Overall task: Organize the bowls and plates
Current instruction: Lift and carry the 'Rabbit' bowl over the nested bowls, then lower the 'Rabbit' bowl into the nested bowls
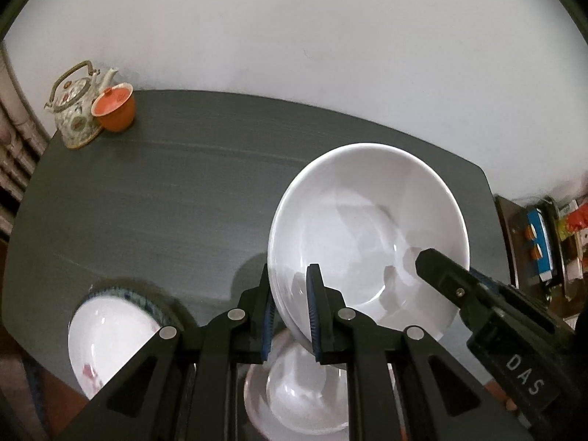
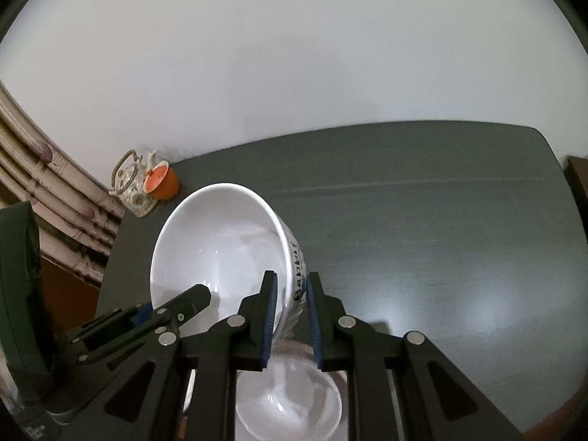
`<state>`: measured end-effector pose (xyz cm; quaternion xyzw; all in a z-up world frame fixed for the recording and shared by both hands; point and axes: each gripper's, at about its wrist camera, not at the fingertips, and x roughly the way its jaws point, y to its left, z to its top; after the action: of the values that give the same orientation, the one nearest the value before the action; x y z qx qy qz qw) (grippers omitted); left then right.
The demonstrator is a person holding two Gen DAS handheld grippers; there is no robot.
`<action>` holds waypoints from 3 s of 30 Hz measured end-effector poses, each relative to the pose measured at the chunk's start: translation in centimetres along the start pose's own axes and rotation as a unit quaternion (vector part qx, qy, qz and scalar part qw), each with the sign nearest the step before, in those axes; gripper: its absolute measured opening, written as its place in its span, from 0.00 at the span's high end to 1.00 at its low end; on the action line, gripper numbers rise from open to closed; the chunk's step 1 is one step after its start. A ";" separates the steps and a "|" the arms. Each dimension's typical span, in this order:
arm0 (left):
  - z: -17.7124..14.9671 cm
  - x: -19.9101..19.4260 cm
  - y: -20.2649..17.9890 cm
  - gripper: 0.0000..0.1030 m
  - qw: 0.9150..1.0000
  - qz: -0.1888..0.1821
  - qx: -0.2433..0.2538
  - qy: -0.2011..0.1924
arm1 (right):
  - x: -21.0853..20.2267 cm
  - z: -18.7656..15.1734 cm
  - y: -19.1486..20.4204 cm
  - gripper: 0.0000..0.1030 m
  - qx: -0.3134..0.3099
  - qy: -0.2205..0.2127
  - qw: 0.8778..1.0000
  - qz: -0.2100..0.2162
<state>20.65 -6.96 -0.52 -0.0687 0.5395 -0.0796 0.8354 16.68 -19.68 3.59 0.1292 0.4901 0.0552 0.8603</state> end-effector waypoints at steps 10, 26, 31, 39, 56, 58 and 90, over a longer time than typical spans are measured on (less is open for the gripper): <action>-4.9 -1.4 -0.2 0.87 1.000 -0.005 0.004 0.018 | -0.8 -4.8 0.9 0.84 0.010 0.021 1.000 -0.002; -9.5 1.9 -0.2 0.87 0.997 -0.001 0.003 0.078 | 2.1 -9.5 -0.8 0.83 0.034 0.069 0.997 -0.017; -9.7 3.0 -0.1 0.87 0.996 0.008 0.006 0.087 | 2.9 -10.2 -1.2 0.83 0.035 0.078 0.996 -0.021; -9.8 3.8 -0.6 0.87 0.996 0.020 0.015 0.086 | 3.8 -10.4 -1.6 0.83 0.039 0.090 0.995 -0.021; -10.2 4.0 -1.9 0.86 0.994 0.060 0.052 0.070 | 4.1 -10.6 -2.1 0.82 0.037 0.094 0.995 -0.018; -10.2 4.0 -1.8 0.86 0.994 0.060 0.053 0.070 | 4.1 -10.7 -2.1 0.81 0.035 0.092 0.995 -0.020; -8.7 -0.1 4.7 0.67 0.998 0.000 -0.050 0.048 | -0.7 -10.4 -4.0 0.71 0.061 0.058 0.996 -0.020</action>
<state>12.95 -2.64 -4.93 -0.1068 0.5822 -0.0558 0.8041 7.32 -21.93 -2.02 0.1681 0.5443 0.0157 0.8217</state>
